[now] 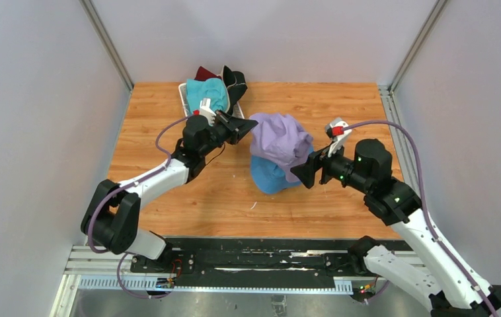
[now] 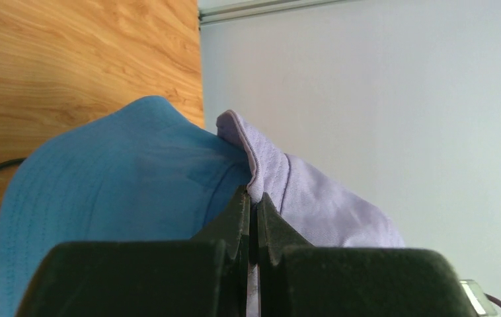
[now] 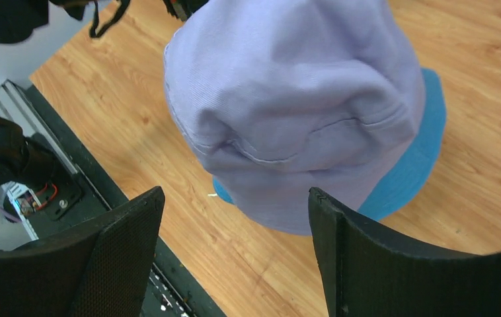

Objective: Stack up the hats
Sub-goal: Stack the hat on the hat.

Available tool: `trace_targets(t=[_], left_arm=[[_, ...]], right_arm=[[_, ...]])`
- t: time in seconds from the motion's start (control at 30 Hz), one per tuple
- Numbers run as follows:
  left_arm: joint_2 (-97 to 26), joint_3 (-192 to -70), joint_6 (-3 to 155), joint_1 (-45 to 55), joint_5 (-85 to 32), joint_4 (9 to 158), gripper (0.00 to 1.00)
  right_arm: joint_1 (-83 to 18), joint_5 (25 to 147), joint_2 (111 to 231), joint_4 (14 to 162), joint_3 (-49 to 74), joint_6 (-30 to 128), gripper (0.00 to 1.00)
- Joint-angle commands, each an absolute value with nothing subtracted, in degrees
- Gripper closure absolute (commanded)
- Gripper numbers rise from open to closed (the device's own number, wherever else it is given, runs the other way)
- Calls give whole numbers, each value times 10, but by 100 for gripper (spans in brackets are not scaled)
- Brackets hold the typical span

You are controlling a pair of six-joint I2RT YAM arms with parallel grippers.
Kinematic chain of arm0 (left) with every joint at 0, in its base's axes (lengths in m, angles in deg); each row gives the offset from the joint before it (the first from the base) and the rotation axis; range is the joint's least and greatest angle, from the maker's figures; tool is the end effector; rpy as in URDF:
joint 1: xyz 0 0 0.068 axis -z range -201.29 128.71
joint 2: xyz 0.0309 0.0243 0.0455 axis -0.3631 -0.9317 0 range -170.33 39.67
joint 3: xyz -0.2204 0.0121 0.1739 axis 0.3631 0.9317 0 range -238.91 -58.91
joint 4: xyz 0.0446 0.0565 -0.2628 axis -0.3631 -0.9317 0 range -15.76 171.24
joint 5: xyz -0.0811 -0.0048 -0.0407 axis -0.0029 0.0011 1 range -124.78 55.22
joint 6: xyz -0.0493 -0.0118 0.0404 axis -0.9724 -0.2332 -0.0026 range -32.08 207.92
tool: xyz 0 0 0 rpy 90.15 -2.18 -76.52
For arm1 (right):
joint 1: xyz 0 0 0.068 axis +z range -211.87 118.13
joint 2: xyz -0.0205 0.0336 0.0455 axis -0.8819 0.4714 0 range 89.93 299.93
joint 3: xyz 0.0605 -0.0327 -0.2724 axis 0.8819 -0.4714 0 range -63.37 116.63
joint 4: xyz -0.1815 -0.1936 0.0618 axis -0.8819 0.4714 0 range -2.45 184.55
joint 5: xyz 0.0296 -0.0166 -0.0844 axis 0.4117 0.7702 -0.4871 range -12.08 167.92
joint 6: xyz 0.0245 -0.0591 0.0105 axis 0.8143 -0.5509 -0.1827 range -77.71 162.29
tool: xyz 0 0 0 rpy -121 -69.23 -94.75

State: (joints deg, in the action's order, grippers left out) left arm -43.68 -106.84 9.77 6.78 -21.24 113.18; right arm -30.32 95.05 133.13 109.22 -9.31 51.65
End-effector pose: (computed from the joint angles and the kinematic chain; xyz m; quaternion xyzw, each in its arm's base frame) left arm 0.3079 -0.1776 0.2767 -0.2329 0.6894 -0.5958 0.3398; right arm 0.1477 0.1082 0.3842 -0.2398 0.7295 0.3277 0.5504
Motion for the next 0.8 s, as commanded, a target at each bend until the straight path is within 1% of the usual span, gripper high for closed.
trace_targets(t=[0.0,0.17,0.5,0.6,0.63,0.67,0.77], left_arm=[[-402,-1061,114,73,-233,1119,100],[-403,-1067,122,73,-234,1107,100],[-409,-1059,119,73,-228,1108,100],[-403,-1052,120,73,-227,1108,100],[-402,-1050,121,74,-227,1108,100],[-401,-1047,120,74,-225,1108,100],[-398,-1038,120,74,-222,1108,100]], right_arm=[[-244,873,1332,1101,-112,500,21],[-200,816,1343,1095,-129,496,22],[-164,742,1387,1048,-152,488,23],[-160,725,1394,1023,-161,490,30],[-160,719,1398,1018,-163,491,34],[-159,715,1402,1015,-164,491,39],[-157,699,1408,1011,-163,493,57]])
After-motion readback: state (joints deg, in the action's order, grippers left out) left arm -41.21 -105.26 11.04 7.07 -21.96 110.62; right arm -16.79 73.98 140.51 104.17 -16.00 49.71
